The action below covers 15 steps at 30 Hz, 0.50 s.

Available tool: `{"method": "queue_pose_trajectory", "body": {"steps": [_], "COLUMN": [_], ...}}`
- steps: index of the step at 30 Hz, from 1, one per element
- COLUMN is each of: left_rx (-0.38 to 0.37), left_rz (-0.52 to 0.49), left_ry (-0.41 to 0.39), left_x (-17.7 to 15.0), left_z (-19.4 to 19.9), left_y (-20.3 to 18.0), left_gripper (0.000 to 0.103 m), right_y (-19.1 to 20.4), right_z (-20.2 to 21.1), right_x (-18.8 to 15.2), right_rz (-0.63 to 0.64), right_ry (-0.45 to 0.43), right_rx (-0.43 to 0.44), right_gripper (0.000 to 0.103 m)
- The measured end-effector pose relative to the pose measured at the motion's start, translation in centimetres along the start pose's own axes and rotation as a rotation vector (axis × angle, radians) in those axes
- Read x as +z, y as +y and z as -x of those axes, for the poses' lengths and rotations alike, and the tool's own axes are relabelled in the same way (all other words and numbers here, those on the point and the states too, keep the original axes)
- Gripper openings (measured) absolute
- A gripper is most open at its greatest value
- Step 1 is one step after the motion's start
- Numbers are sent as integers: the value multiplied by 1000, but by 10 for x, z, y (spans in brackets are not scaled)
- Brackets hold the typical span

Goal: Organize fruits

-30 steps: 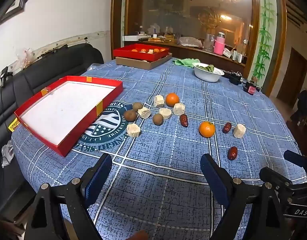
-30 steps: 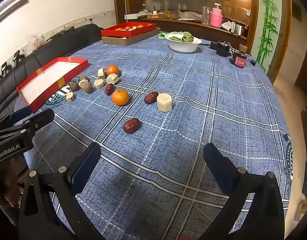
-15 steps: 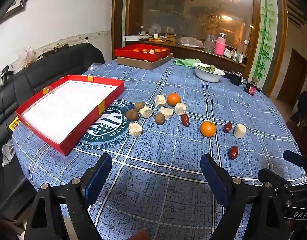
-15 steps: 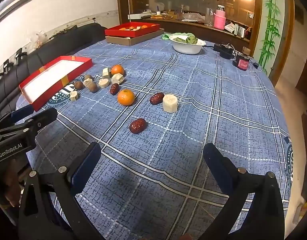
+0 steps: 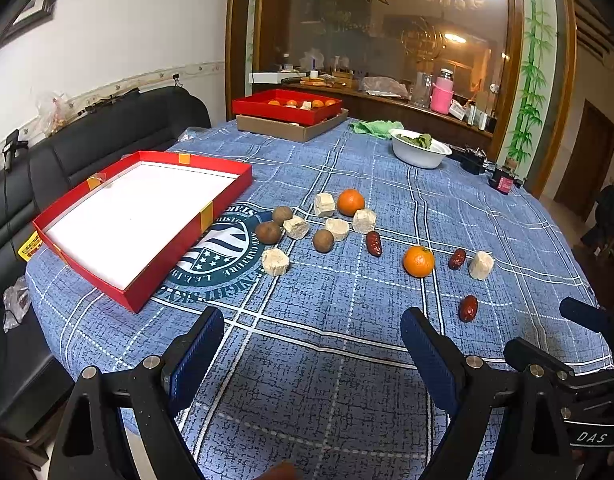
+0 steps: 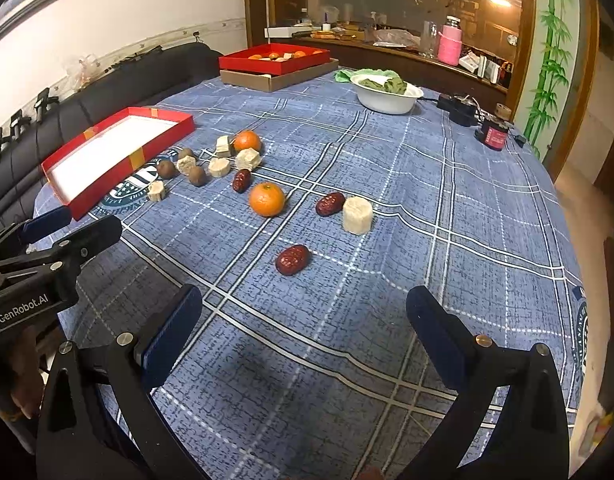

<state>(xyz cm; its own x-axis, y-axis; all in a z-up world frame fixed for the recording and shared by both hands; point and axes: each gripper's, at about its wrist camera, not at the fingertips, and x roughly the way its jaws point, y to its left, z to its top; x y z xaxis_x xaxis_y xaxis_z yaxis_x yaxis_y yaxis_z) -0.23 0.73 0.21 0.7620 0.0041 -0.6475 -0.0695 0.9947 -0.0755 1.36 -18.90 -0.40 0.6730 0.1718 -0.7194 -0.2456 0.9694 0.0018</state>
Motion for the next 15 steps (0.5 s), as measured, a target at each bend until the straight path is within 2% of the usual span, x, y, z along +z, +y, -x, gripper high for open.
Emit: {"method": "queue_pose_trajectory", "body": {"steps": [15], "left_rx": [3], "left_rz": [6], "left_ry": [-5], "left_x": [0], "left_z": [2], "left_y": [5], "left_gripper": [88], "right_y": [2], "right_z": [1], "right_x": [0], "right_rz": [9], "right_ry": [1], "right_rx": [-4], "right_gripper": [103]}}
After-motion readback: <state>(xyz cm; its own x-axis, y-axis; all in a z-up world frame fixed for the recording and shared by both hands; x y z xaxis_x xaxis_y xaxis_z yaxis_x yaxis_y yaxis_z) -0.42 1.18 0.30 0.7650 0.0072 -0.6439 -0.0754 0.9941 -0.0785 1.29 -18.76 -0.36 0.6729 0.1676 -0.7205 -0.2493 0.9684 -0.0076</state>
